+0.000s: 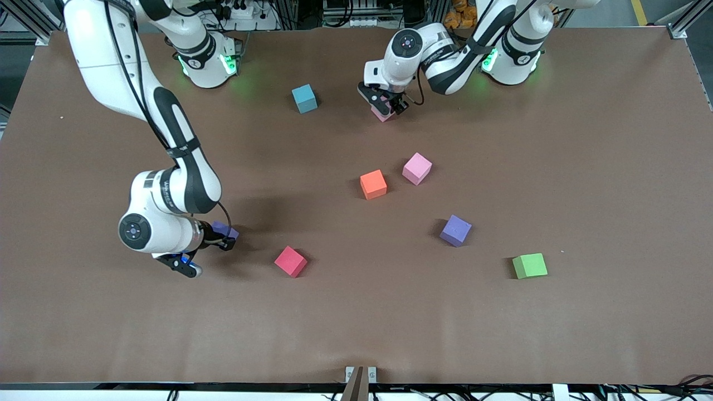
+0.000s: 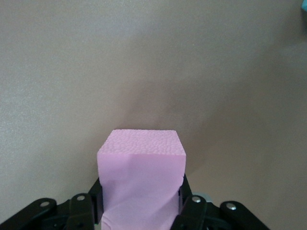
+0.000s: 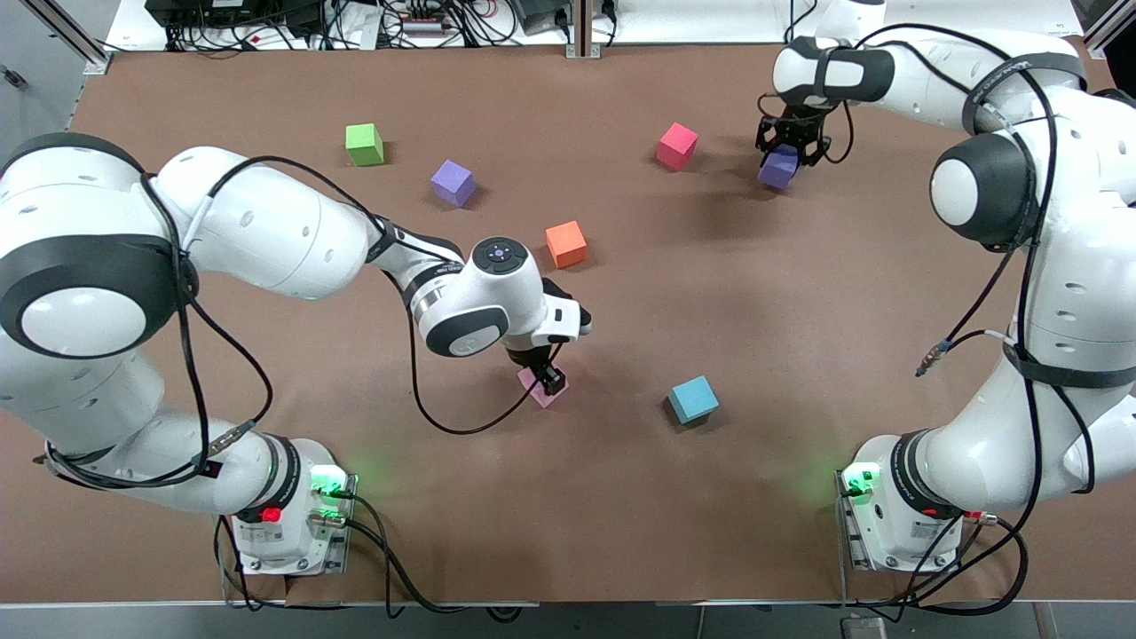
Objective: Arrange blocks into number 1
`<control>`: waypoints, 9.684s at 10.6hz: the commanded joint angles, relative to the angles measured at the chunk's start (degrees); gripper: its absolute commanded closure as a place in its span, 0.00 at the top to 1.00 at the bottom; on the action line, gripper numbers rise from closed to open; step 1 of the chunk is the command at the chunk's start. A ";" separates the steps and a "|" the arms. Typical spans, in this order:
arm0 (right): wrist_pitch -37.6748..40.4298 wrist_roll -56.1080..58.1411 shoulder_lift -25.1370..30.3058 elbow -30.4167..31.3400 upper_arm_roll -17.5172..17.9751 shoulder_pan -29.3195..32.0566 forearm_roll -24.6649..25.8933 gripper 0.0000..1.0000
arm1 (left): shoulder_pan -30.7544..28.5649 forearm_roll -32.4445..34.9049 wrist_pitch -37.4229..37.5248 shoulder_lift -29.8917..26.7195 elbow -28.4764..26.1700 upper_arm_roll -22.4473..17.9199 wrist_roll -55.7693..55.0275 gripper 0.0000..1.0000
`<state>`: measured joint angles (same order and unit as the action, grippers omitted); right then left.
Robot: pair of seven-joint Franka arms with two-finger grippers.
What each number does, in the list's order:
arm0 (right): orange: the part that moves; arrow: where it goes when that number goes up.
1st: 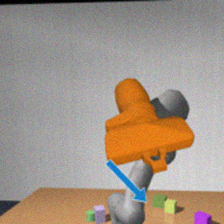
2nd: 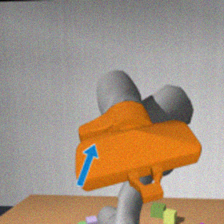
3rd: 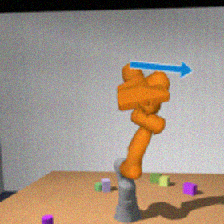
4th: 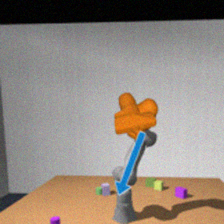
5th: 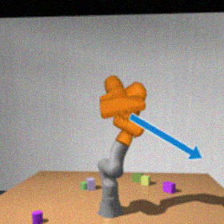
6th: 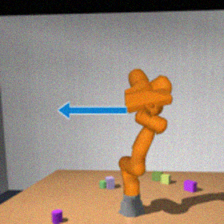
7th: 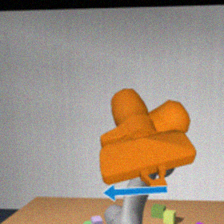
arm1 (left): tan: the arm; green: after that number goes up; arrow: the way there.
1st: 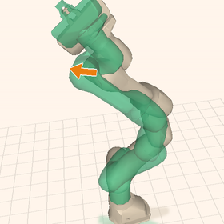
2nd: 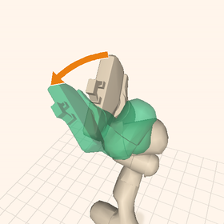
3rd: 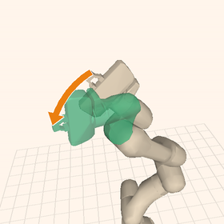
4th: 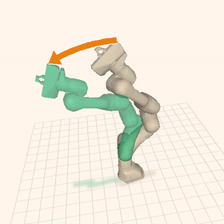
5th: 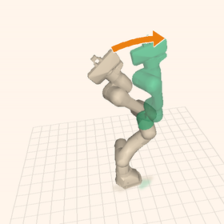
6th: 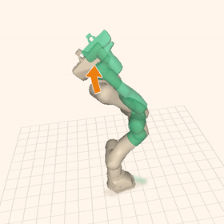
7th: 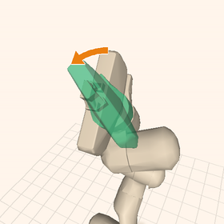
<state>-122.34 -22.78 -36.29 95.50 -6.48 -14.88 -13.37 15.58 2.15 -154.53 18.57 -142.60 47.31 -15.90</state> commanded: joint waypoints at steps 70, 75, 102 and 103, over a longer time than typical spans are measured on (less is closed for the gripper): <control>-15.29 -19.20 34.43 36.95 13.07 -9.76 13.99 1.00 | 23.00 1.27 27.88 18.26 42.15 -27.54 -40.78 0.00; -15.03 -14.21 27.71 27.69 12.81 2.38 13.38 1.00 | 22.30 5.82 27.70 17.29 38.72 -24.11 -41.40 0.00; -18.63 -27.14 5.06 7.83 12.17 -12.11 18.36 0.51 | 2.79 16.56 19.18 3.57 21.04 -22.96 -2.82 1.00; -19.15 -27.14 7.61 11.08 12.97 -12.27 20.47 0.51 | 2.79 16.65 18.83 3.75 20.87 -22.96 -2.73 1.00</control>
<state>-140.24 -50.59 -35.46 98.07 4.68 -28.01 3.81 19.19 17.36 -134.73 23.92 -119.88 23.81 -19.58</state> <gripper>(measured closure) 0.388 0.000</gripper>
